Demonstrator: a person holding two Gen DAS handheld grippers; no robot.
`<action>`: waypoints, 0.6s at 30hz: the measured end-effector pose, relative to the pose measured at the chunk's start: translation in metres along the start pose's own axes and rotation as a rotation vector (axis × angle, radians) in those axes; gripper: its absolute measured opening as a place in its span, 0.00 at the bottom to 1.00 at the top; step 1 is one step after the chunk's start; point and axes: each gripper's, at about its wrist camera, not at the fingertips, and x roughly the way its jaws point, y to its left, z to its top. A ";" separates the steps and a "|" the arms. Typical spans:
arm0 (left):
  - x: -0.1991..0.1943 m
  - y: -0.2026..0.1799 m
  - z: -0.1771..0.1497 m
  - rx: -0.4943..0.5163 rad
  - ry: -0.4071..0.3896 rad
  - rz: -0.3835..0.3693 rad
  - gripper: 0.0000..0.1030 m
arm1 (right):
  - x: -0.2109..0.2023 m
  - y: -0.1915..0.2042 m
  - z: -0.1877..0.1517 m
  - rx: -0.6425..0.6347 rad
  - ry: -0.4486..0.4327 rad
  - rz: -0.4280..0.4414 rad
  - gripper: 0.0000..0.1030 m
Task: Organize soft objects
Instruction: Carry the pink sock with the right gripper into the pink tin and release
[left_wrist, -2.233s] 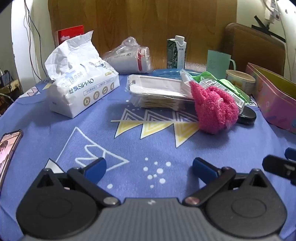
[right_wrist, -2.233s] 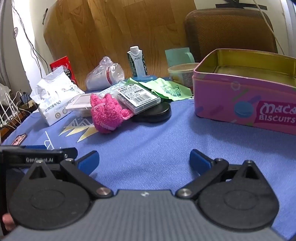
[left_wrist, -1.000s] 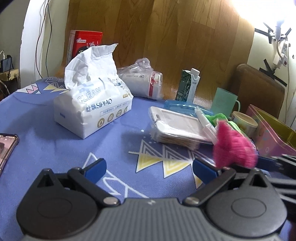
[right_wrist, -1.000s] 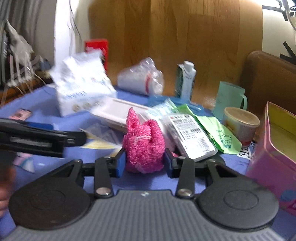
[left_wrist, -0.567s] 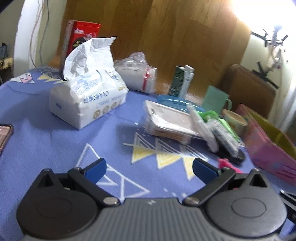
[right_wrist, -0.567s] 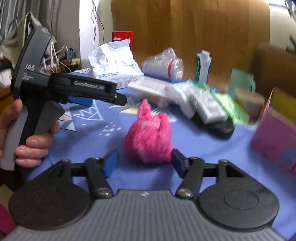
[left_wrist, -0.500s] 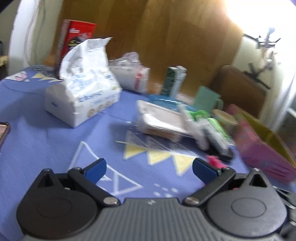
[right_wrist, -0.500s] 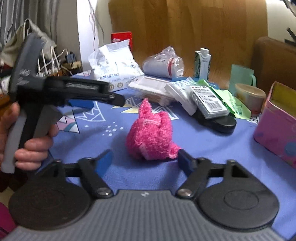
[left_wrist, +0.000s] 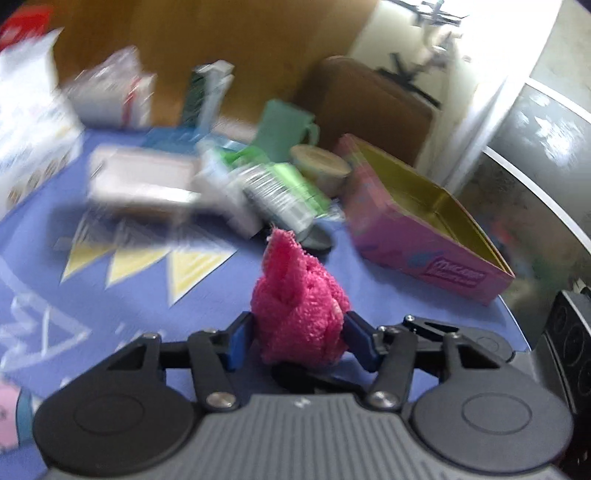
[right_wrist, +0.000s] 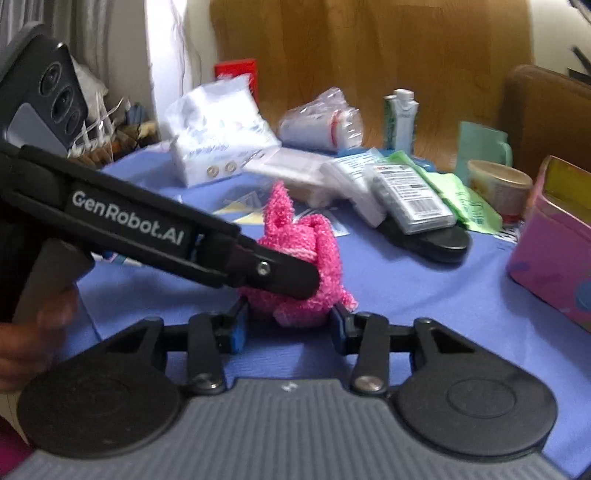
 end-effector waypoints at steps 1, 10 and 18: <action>0.000 -0.008 0.004 0.023 -0.011 -0.009 0.53 | -0.005 -0.004 0.000 0.009 -0.022 -0.011 0.44; 0.057 -0.118 0.069 0.232 -0.071 -0.114 0.51 | -0.069 -0.066 0.014 0.062 -0.273 -0.288 0.44; 0.126 -0.174 0.087 0.293 -0.064 -0.036 0.75 | -0.089 -0.155 0.016 0.228 -0.284 -0.538 0.63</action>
